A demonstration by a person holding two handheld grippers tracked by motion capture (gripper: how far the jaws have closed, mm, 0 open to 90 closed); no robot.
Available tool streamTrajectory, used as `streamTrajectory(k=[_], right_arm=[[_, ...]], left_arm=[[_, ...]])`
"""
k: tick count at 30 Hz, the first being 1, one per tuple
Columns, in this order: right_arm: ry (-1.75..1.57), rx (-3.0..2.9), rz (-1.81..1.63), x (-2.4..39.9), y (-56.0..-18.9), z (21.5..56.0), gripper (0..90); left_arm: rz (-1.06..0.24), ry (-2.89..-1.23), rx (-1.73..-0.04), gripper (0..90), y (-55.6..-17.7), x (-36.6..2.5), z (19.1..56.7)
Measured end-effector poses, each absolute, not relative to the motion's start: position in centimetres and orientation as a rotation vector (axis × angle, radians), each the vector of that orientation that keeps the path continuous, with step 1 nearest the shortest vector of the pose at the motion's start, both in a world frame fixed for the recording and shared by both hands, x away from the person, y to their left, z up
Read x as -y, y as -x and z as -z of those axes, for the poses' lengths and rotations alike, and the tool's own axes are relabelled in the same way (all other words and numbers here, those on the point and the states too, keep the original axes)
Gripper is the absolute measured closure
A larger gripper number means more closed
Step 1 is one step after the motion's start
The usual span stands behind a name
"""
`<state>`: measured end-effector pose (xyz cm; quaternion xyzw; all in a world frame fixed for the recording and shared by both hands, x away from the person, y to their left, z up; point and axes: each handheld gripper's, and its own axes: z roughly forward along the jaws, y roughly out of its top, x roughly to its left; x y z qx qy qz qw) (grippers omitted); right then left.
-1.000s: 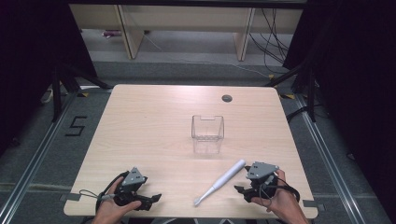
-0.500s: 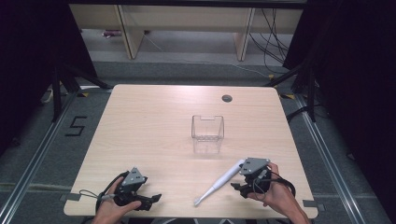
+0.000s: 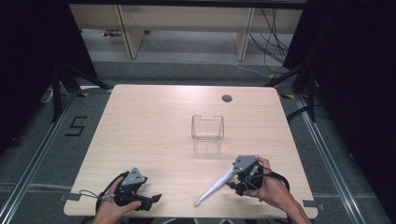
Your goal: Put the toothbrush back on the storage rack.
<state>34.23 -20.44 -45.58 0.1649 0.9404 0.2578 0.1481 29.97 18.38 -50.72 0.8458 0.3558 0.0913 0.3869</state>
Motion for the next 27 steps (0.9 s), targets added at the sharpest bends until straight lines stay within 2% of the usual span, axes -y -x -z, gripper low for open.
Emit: streamTrajectory(k=[27], right_arm=[[-0.238,-2.875,-0.555,17.3,-35.8,47.0,30.6]], left_arm=[[-0.234,-2.154,-0.912,14.9,-30.0,-18.4,50.7]])
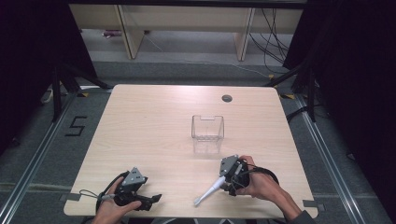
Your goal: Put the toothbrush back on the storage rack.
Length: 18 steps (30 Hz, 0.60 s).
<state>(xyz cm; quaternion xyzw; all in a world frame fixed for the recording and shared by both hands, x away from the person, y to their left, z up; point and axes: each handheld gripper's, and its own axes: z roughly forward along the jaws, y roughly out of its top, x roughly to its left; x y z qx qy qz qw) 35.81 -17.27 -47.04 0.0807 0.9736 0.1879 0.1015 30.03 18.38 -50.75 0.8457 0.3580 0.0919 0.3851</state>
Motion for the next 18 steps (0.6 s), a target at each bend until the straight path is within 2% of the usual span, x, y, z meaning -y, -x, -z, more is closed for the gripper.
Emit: streamTrajectory(k=[11,18], right_arm=[[-0.233,-2.911,-0.499,16.74,-35.99,47.59,32.0],[-0.205,-2.915,-0.426,16.39,-36.3,47.9,38.3]], left_arm=[[-0.226,-2.136,-0.916,14.9,-29.97,-18.29,50.78],[-0.226,-2.136,-0.916,14.9,-29.98,-18.33,50.75]])
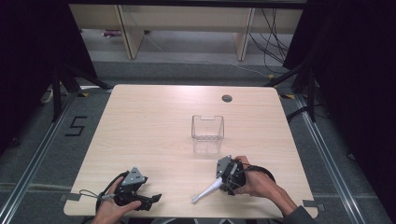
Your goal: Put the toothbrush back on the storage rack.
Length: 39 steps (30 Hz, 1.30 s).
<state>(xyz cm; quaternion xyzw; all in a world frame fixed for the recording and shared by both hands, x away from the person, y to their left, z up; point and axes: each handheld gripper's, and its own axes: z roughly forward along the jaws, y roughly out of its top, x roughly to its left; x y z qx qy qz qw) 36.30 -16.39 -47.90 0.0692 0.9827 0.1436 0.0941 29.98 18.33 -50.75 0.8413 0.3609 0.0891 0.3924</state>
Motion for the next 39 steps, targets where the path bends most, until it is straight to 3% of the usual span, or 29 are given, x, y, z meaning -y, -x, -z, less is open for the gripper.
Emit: streamTrajectory(k=[17,39], right_arm=[[-0.237,-3.022,-0.258,15.2,-36.8,47.5,59.4],[-0.25,-3.097,-0.131,14.0,-37.4,47.5,65.6]], left_arm=[[-0.219,-2.135,-0.915,14.9,-30.0,-18.3,50.8],[-0.221,-2.134,-0.915,14.9,-30.0,-18.3,50.8]])
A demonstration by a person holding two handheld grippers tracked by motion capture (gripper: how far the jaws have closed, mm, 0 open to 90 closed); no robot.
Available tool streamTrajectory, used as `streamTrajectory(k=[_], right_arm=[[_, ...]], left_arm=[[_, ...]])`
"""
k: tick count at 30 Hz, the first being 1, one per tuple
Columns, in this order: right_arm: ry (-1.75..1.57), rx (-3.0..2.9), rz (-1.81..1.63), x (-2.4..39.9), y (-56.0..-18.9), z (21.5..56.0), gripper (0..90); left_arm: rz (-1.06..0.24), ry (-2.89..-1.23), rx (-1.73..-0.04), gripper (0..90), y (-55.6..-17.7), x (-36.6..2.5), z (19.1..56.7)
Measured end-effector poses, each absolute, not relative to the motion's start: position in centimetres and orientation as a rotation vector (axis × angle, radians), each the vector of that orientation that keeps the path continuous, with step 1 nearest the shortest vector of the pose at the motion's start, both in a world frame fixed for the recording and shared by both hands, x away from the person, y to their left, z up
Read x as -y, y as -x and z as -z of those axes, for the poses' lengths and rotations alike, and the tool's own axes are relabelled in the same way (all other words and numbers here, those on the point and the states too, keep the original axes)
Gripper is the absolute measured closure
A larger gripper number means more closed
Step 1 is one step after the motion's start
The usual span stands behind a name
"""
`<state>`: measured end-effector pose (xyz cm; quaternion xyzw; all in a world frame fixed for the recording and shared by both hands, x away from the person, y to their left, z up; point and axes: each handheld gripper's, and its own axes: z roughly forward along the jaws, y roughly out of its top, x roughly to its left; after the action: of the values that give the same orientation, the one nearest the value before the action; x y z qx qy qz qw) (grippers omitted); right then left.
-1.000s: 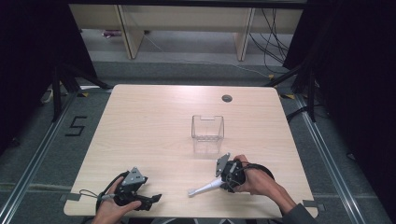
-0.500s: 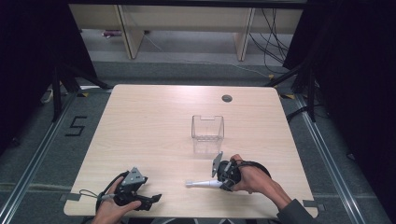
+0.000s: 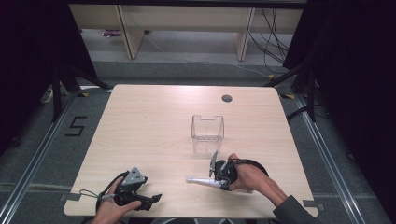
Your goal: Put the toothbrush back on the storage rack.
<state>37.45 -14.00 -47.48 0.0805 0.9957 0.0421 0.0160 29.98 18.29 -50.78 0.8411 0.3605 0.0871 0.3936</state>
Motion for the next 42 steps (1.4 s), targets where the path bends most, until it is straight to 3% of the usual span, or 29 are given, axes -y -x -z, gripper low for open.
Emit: streamTrajectory(k=[8,15,17,42], right_arm=[[-0.344,-3.104,-0.084,13.9,-37.2,47.4,66.0],[-0.223,-3.087,-0.141,14.1,-37.6,47.5,66.1],[-0.335,-3.099,-0.1,14.1,-37.1,47.1,66.2],[-0.442,-2.984,-0.369,16.1,-37.4,44.4,66.3]], left_arm=[[-0.221,-2.133,-0.916,14.9,-30.0,-18.3,50.8],[-0.225,-2.136,-0.916,14.9,-30.0,-18.4,50.8],[-0.226,-2.135,-0.916,14.9,-30.0,-18.3,50.7],[-0.227,-2.127,-0.924,14.9,-30.0,-18.4,50.8]])
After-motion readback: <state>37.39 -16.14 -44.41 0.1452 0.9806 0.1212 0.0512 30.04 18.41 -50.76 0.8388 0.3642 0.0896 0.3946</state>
